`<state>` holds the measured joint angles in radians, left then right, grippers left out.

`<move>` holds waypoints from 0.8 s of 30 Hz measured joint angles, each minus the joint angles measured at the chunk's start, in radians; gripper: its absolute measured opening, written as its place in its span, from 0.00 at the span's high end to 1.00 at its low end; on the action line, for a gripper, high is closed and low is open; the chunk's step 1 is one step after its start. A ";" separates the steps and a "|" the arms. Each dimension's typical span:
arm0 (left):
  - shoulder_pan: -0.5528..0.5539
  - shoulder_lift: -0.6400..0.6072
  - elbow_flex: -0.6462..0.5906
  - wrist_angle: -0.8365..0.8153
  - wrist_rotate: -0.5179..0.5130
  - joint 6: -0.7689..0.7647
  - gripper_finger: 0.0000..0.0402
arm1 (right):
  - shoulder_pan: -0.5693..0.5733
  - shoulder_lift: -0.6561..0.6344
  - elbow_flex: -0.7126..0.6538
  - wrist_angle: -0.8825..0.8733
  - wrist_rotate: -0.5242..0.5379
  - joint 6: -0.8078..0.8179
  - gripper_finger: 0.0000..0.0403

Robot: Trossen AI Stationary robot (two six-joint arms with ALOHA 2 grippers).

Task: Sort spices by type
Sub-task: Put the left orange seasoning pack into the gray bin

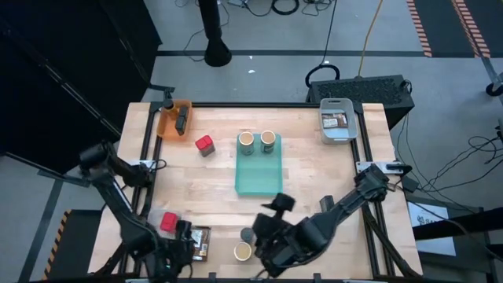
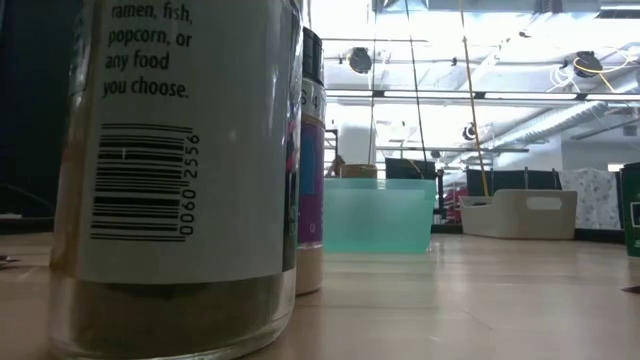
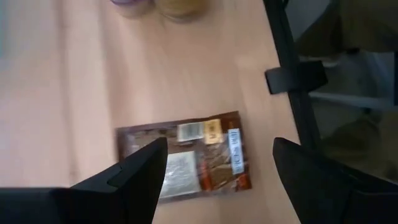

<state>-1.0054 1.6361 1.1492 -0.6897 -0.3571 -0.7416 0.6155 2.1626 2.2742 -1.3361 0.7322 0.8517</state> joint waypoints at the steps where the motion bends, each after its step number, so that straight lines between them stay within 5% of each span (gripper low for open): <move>1: 0.009 0.020 0.000 0.021 0.024 0.006 0.27 | 0.009 -0.008 0.000 -0.041 0.020 0.031 0.16; 6: 0.037 0.101 0.000 0.089 0.125 0.007 0.27 | 0.043 -0.045 -0.001 -0.188 0.093 0.140 0.16; 17: 0.046 0.237 0.000 0.057 0.121 -0.038 0.29 | 0.061 -0.065 -0.001 -0.234 0.111 0.180 0.16; 24: 0.050 0.246 0.001 0.053 0.059 -0.023 0.58 | 0.061 -0.065 -0.001 -0.234 0.133 0.176 0.16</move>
<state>-0.9552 1.8819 1.1503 -0.6369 -0.2977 -0.7649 0.6762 2.0979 2.2730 -1.5703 0.8650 1.0279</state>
